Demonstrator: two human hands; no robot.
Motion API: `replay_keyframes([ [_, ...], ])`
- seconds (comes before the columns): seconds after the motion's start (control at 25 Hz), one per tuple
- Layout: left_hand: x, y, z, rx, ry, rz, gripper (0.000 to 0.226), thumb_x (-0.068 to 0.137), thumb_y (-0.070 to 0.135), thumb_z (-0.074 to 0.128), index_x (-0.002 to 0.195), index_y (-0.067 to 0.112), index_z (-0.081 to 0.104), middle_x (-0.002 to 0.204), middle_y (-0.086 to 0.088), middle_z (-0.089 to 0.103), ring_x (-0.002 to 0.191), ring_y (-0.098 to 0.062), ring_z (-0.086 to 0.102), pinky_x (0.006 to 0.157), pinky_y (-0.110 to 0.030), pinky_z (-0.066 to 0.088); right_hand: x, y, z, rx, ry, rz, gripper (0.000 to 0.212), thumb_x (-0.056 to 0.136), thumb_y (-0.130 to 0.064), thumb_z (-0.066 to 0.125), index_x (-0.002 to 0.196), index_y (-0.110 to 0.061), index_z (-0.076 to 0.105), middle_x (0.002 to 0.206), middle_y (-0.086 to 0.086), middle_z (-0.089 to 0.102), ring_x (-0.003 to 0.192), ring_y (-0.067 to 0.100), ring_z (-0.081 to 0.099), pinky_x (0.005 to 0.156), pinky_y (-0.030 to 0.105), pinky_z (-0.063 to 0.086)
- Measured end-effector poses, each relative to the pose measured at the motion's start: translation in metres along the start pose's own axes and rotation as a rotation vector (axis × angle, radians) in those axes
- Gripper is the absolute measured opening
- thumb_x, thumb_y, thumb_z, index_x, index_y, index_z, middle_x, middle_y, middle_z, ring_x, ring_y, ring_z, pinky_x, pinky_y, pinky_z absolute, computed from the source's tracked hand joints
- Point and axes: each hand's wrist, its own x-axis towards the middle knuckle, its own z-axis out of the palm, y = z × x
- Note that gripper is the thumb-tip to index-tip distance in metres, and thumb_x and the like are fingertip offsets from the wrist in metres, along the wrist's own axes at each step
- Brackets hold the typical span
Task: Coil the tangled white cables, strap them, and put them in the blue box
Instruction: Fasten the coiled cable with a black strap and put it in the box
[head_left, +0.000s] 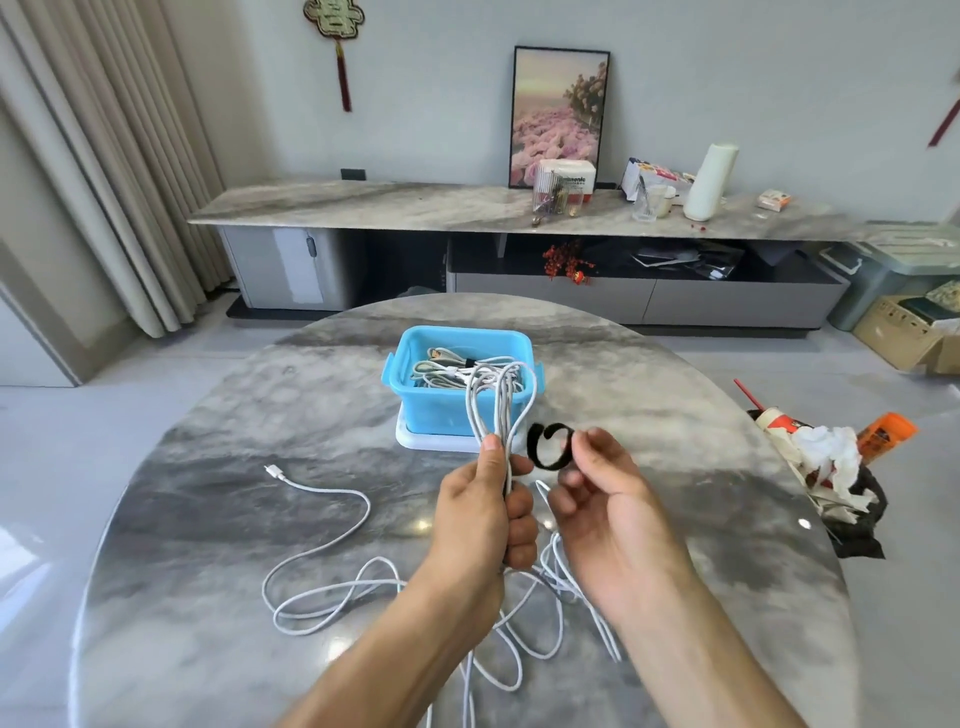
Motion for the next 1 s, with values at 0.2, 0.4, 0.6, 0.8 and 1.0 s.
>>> replay_keyframes([
  [0.2,-0.012,0.006,-0.005,0.039,-0.027,0.033,0.041,0.093,0.046,0.056,0.096,0.005,0.056,0.05,0.006,0.02,0.038,-0.006,0.016,0.037,-0.013,0.015,-0.009,-0.001,-0.001,0.027,0.051,0.002,0.018,0.077,-0.006,0.065,0.088,-0.02,0.062,0.075,0.0,0.062,0.056,0.008,0.052,0.046,0.019,0.045],
  [0.4,-0.006,0.002,-0.009,-0.037,-0.071,-0.076,0.046,0.093,0.041,0.06,0.105,-0.004,0.061,0.052,0.006,0.019,0.039,-0.004,0.015,0.035,-0.014,0.013,-0.013,0.001,0.001,0.1,0.009,0.103,0.019,0.074,-0.002,0.063,0.089,-0.014,0.063,0.073,0.005,0.066,0.056,0.009,0.06,0.051,0.02,0.055],
  [0.6,-0.001,0.006,-0.008,-0.192,-0.13,-0.069,0.021,0.084,0.03,0.065,0.078,0.013,0.055,0.054,0.006,0.017,0.037,-0.002,0.015,0.031,-0.013,0.012,-0.008,-0.002,-0.002,0.093,0.011,0.07,0.017,0.073,0.0,0.064,0.083,-0.013,0.064,0.076,0.007,0.066,0.057,0.011,0.064,0.052,0.021,0.056],
  [0.8,0.001,0.009,-0.013,-0.011,-0.071,0.091,0.023,0.095,0.01,0.058,0.079,0.012,0.042,0.051,0.006,0.019,0.039,-0.006,0.014,0.037,-0.013,0.014,-0.003,0.001,-0.015,-0.638,0.119,-0.262,0.017,0.088,-0.004,0.067,0.085,-0.02,0.069,0.085,-0.002,0.069,0.076,0.015,0.064,0.062,0.023,0.053],
  [1.0,-0.008,0.007,-0.012,0.193,-0.15,0.17,0.013,0.097,0.011,0.056,0.086,0.006,0.049,0.048,0.006,0.025,0.039,-0.008,0.018,0.04,-0.015,0.016,-0.01,-0.014,-0.011,-1.157,-0.382,-0.55,0.012,0.093,-0.028,0.066,0.092,-0.02,0.074,0.087,-0.008,0.074,0.086,0.004,0.067,0.076,0.02,0.049],
])
